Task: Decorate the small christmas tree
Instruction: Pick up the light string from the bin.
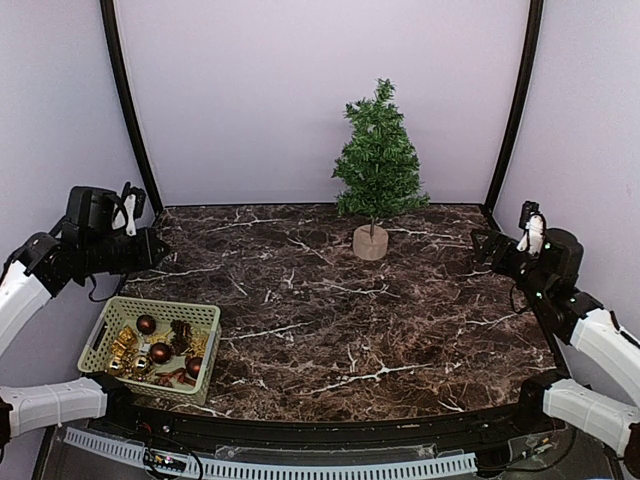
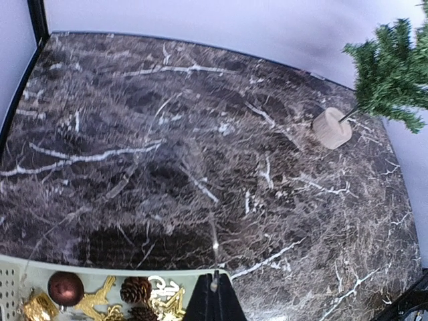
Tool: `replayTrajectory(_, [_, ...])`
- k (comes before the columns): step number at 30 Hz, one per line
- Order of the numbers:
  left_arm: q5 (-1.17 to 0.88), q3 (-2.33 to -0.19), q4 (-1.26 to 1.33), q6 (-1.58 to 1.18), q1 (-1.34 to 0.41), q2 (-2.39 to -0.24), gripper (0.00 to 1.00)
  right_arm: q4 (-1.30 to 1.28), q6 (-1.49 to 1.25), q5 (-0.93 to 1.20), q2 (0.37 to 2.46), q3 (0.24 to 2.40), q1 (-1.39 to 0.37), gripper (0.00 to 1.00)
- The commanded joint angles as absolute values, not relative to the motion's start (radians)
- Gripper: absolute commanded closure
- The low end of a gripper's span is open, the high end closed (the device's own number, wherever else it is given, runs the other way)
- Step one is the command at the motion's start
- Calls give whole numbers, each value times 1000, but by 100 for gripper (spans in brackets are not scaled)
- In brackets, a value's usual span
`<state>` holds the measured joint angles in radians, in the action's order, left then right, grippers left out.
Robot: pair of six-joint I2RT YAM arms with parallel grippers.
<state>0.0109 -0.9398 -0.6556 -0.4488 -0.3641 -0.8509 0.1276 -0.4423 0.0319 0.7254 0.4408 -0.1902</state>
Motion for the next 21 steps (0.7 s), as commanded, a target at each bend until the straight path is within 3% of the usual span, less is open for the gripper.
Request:
replayTrajectory(1, [-77, -1065, -629, -331, -368, -862, 100, 193, -447, 86, 742, 473, -198, 1])
replayTrajectory(12, [-279, -1431, -547, -203, -368, -1052, 100, 300, -475, 266, 770, 467, -199, 1])
replayTrajectory(21, [-481, -1585, -385, -216, -368, -1189, 100, 359, -517, 365, 761, 458, -249, 1])
